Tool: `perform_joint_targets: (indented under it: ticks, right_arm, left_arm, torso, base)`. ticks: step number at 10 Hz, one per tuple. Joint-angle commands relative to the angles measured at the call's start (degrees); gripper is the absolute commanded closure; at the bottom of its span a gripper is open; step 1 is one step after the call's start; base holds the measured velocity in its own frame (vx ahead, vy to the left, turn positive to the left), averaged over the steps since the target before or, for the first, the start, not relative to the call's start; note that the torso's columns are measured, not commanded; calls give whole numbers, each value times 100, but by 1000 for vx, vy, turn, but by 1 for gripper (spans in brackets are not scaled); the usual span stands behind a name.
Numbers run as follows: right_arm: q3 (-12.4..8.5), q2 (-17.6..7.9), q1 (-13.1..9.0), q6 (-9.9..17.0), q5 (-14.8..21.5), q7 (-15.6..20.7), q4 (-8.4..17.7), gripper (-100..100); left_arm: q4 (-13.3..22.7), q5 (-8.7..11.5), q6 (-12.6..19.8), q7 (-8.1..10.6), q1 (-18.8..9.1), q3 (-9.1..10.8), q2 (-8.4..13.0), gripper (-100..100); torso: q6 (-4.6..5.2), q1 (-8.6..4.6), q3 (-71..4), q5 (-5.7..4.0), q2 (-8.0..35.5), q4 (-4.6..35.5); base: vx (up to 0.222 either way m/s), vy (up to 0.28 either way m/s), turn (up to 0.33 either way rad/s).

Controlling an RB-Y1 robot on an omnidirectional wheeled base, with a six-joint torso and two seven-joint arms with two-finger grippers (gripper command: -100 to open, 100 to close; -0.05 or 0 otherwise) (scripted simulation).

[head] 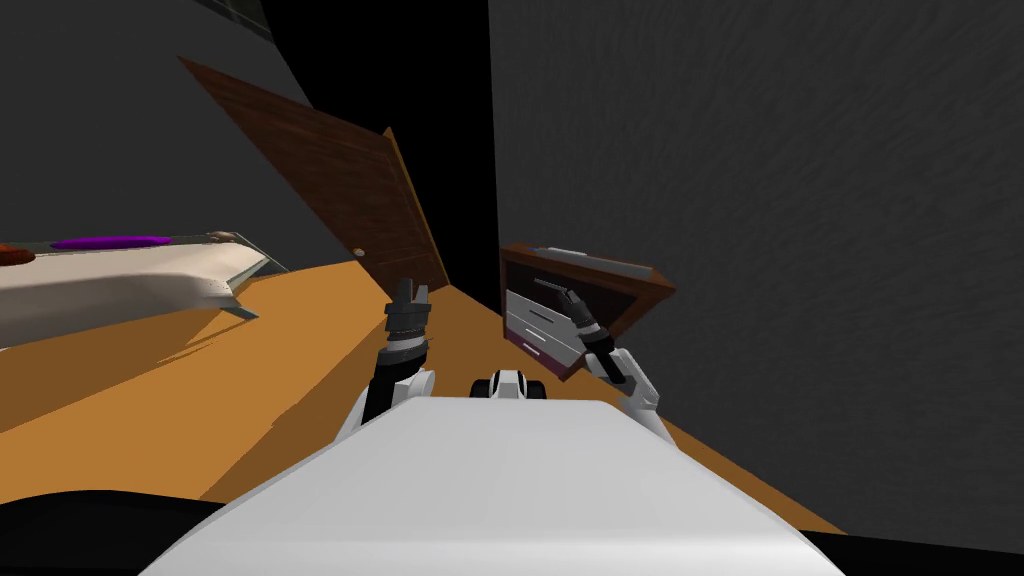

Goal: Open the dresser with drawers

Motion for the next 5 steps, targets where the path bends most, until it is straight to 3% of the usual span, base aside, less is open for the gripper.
perform_joint_targets:
  ticks: [1,4,5]
  right_arm:
    - [-72,-135,-122,14,345,53,174,-100]
    - [-197,-377,-368,49,857,143,521,-100]
    - [-197,-377,-368,49,920,143,521,-100]
  left_arm:
    - [0,0,0,0,1,0,0,0]
    - [0,0,0,0,0,0,0,0]
    - [0,0,0,0,1,0,0,0]
  torso:
    - [3,4,-12,0,-20,-5]
    - [0,-2,1,-1,2,0]
    - [3,5,-4,1,-7,-2]
  base:
    - [74,120,-93]
    - [60,139,-138]
    - [71,123,-115]
